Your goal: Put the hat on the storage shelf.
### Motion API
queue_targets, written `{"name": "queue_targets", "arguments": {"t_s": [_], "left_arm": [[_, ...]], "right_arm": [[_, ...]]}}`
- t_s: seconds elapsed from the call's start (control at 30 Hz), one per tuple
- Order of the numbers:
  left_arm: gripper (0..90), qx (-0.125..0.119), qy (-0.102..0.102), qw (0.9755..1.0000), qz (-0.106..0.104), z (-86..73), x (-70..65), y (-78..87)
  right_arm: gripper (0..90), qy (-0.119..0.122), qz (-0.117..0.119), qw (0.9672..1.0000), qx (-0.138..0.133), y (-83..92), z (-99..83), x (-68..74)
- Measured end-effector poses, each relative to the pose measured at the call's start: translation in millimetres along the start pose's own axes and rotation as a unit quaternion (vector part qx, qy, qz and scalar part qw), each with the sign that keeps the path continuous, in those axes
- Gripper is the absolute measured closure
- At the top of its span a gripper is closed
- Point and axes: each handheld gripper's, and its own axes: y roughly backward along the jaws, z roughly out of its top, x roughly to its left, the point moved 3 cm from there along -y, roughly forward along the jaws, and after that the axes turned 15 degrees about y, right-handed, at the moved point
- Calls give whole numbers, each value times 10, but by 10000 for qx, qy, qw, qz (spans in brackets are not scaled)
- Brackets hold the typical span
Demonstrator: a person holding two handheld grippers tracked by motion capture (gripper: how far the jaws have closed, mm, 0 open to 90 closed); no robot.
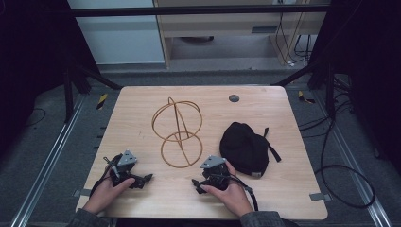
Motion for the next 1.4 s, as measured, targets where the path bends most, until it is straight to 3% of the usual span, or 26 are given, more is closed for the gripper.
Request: {"name": "queue_targets", "arguments": {"t_s": [0.3,0.4,0.47,0.57,0.67,0.8,0.9,0.93,0.97,1.13,1.17,1.4], "left_arm": [[0,3,-6,10000,3,-4,-2,4],[0,2,-7,10000,6,-3,-2,4],[0,-1,-7,10000,12,-3,-2,4],[0,-1,-8,10000,12,-3,-2,4],[0,0,-4,10000,9,-4,-3,4],[0,2,-2,10000,0,-4,-3,4],[0,4,-8,10000,6,-3,-2,4],[0,4,-8,10000,6,-3,-2,4],[0,6,-4,10000,1,-3,-2,4],[0,3,-10,10000,3,-2,-1,3],[0,4,-6,10000,-3,-2,-2,2],[0,5,-5,10000,-3,-2,-3,2]], "right_arm": [[101,-14,-107,9999,96,30,9,29],[104,7,-219,9998,-29,153,50,16],[110,67,-328,9994,26,239,67,-26],[120,157,-571,9982,133,388,99,-124],[125,95,-733,9972,89,546,137,-251],[118,287,-965,9946,237,789,223,-427],[111,255,-1083,9930,392,950,282,-624],[111,255,-1083,9930,392,950,282,-624],[112,227,-1164,9920,441,1028,311,-735],[92,134,-1100,9921,582,1123,331,-886],[89,44,-1049,9920,699,1159,315,-963],[96,-42,-840,9901,1124,1251,240,-1146]]}}
